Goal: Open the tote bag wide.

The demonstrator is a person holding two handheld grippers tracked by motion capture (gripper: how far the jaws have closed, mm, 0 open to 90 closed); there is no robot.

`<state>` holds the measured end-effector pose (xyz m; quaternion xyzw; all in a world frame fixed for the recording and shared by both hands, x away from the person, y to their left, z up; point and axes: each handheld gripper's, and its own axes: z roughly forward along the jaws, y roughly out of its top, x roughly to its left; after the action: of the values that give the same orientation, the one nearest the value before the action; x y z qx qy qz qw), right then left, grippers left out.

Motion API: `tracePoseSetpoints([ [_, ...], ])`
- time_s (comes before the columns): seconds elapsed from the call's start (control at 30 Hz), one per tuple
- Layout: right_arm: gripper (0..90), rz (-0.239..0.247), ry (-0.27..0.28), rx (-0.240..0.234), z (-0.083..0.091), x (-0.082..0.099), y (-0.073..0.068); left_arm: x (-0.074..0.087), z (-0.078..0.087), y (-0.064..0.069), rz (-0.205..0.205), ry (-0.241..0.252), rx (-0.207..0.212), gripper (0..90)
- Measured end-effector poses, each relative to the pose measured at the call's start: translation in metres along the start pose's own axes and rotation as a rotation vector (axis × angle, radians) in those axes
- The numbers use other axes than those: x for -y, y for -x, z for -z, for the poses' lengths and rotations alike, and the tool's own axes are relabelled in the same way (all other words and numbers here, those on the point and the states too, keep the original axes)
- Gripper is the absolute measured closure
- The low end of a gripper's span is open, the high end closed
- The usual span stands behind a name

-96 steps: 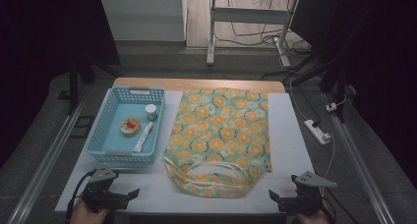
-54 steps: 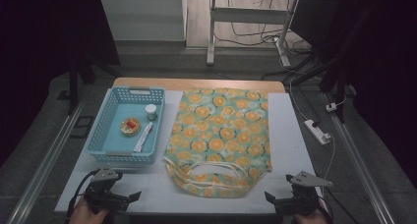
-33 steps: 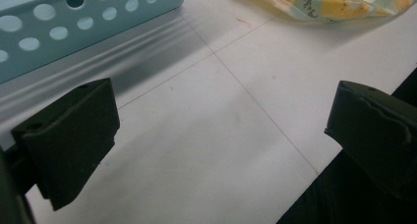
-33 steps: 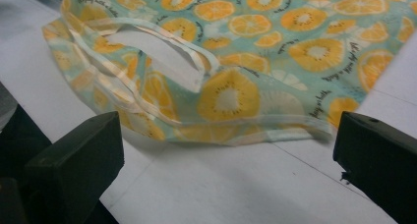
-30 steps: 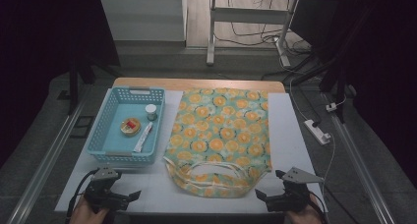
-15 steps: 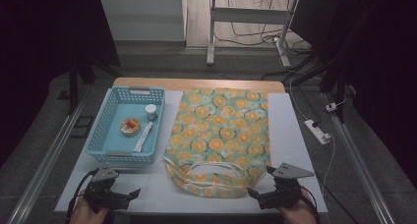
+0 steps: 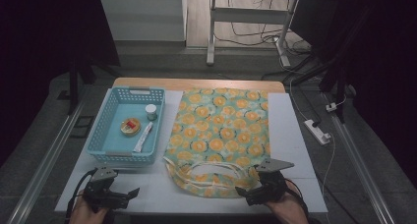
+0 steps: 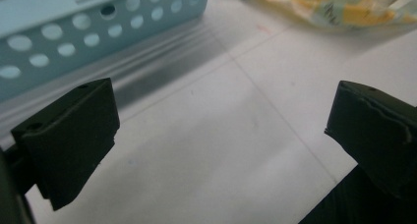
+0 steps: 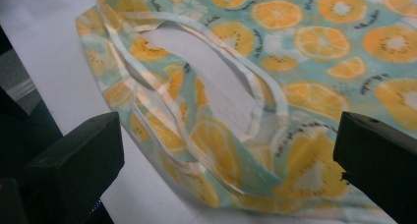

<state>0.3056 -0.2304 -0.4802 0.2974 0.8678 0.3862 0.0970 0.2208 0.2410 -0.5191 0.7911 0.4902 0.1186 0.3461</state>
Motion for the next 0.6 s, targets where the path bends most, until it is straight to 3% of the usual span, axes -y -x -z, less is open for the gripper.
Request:
tracePoseSetpoints([
  [0.6,0.0,0.059,-0.087,-0.031,-0.037,-0.026,-0.011,-0.002,-0.003,0.001,-0.019,-0.027,0.021,0.0],
])
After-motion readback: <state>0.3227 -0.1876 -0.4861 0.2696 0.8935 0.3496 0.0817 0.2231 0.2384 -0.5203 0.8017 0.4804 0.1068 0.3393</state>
